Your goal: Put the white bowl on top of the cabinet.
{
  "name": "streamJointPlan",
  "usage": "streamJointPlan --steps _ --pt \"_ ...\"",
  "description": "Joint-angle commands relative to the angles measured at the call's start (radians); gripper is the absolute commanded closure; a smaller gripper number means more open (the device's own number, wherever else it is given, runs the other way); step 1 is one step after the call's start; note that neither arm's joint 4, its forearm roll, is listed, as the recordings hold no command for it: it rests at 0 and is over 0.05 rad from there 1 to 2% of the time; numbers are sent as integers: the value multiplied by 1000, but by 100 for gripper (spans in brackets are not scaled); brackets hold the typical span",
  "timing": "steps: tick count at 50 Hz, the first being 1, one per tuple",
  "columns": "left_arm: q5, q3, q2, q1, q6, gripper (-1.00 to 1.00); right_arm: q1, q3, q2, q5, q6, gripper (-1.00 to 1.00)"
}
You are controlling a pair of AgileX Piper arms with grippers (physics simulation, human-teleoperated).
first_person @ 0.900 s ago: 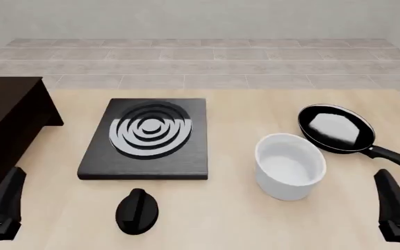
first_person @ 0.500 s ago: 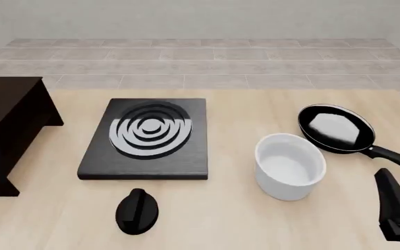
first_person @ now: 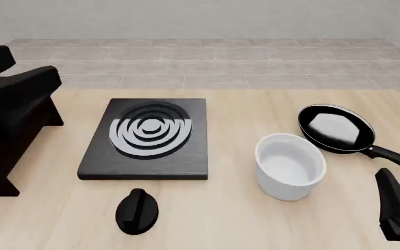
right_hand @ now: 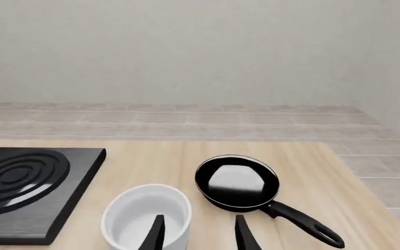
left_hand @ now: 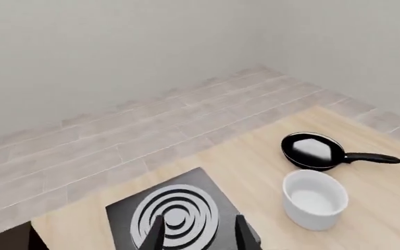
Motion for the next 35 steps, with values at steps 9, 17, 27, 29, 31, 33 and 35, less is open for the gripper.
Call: streamJointPlan --steps 9,17,27,29,31,33,35 --pt "20 -235 405 -286 158 -100 -2 0 2 0 0 -100" --pt "28 -292 545 -336 223 -100 -2 0 0 0 1 -100" --pt "111 -429 674 -449 120 -100 -4 0 2 0 0 -100" --pt "117 -432 702 -450 178 -100 -3 0 2 0 1 -100" --pt "141 -471 732 -468 141 -100 -4 0 2 0 2 -100" --pt "164 -502 757 -478 152 -100 -5 0 3 0 2 -100" --pt "181 -518 781 -507 166 -100 -5 0 4 0 2 -100"
